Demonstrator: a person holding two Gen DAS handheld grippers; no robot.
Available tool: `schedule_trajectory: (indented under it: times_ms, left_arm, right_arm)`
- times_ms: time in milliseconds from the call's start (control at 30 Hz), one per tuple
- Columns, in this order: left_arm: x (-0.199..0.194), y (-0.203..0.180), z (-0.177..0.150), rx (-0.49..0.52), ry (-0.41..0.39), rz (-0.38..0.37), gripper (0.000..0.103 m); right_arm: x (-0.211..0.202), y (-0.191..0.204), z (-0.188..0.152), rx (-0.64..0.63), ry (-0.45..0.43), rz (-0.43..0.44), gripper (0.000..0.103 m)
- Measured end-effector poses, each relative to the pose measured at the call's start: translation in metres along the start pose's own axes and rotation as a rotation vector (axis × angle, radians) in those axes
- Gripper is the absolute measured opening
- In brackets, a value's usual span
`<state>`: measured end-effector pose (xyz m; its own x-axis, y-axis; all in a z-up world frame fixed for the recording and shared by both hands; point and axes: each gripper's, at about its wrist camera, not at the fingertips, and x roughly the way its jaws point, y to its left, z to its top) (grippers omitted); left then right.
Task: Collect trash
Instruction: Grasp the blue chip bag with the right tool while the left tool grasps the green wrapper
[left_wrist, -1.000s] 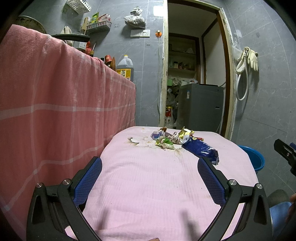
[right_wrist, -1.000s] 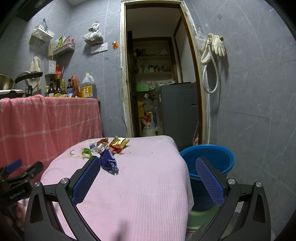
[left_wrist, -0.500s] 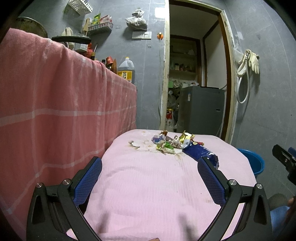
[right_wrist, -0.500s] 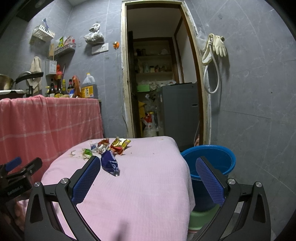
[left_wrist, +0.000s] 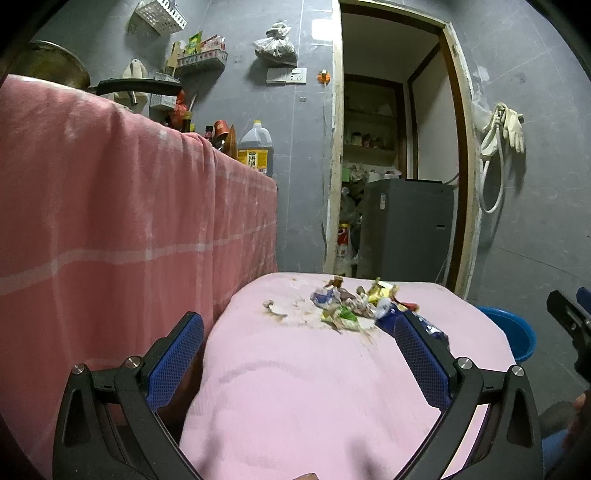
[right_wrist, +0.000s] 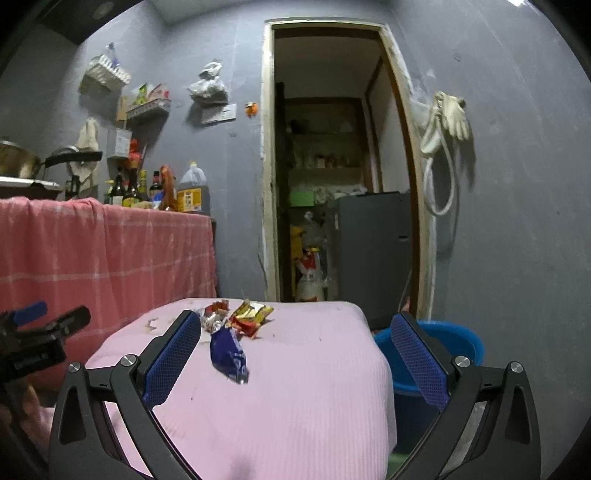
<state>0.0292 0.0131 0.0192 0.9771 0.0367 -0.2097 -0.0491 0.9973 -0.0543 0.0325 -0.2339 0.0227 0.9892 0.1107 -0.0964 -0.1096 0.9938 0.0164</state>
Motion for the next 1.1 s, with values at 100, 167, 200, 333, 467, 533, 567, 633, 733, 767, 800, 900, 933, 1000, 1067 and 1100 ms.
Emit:
schedule_trajectory:
  times_ms: [100,167,200,333,467,533,567,633,733,767,800,900,933,1000,1067,1100]
  left_arm:
    - [0.013,0.003,0.011,-0.001,0.007,0.004,0.101]
    - [0.022,0.004,0.018,-0.007,-0.003,0.010,0.101]
    - [0.025,0.006,0.021,-0.009,-0.014,0.012,0.101]
    - [0.038,0.005,0.035,0.010,-0.071,0.022,0.101]
    - [0.056,0.005,0.041,0.029,-0.099,0.024,0.101]
    - [0.069,0.007,0.042,0.023,-0.083,0.008,0.101]
    - [0.077,0.008,0.042,0.020,-0.061,-0.011,0.101]
    - [0.091,0.012,0.043,0.017,-0.018,-0.045,0.101]
    - [0.108,0.017,0.043,0.000,0.035,-0.082,0.101]
    - [0.114,0.018,0.043,-0.005,0.053,-0.094,0.101]
    - [0.118,0.018,0.043,-0.005,0.069,-0.104,0.101]
    - [0.137,0.016,0.041,0.006,0.155,-0.110,0.101]
    - [0.141,0.014,0.039,0.012,0.178,-0.112,0.101]
    - [0.154,0.011,0.034,0.025,0.248,-0.133,0.101]
    - [0.163,0.010,0.030,0.026,0.297,-0.143,0.101]
    - [0.166,0.009,0.028,0.023,0.313,-0.148,0.101]
  right_arm:
    - [0.018,-0.001,0.007,0.006,0.002,0.032,0.103]
    - [0.028,-0.001,0.013,0.017,-0.017,0.049,0.103]
    - [0.032,0.000,0.016,0.016,-0.027,0.053,0.103]
    - [0.048,0.005,0.027,0.002,-0.077,0.063,0.103]
    - [0.068,0.011,0.034,-0.022,-0.102,0.082,0.103]
    - [0.081,0.014,0.034,-0.047,-0.096,0.100,0.103]
    - [0.085,0.015,0.034,-0.057,-0.093,0.108,0.103]
    - [0.099,0.018,0.032,-0.087,-0.059,0.122,0.103]
    - [0.114,0.021,0.027,-0.102,-0.010,0.140,0.103]
    - [0.120,0.020,0.024,-0.100,0.016,0.151,0.103]
    - [0.127,0.020,0.022,-0.095,0.049,0.163,0.103]
    - [0.142,0.016,0.017,-0.074,0.130,0.186,0.103]
    - [0.145,0.014,0.016,-0.068,0.153,0.181,0.103]
    - [0.152,0.011,0.013,-0.061,0.199,0.176,0.103]
    - [0.158,0.010,0.010,-0.067,0.249,0.188,0.103]
    - [0.161,0.009,0.008,-0.074,0.271,0.195,0.103]
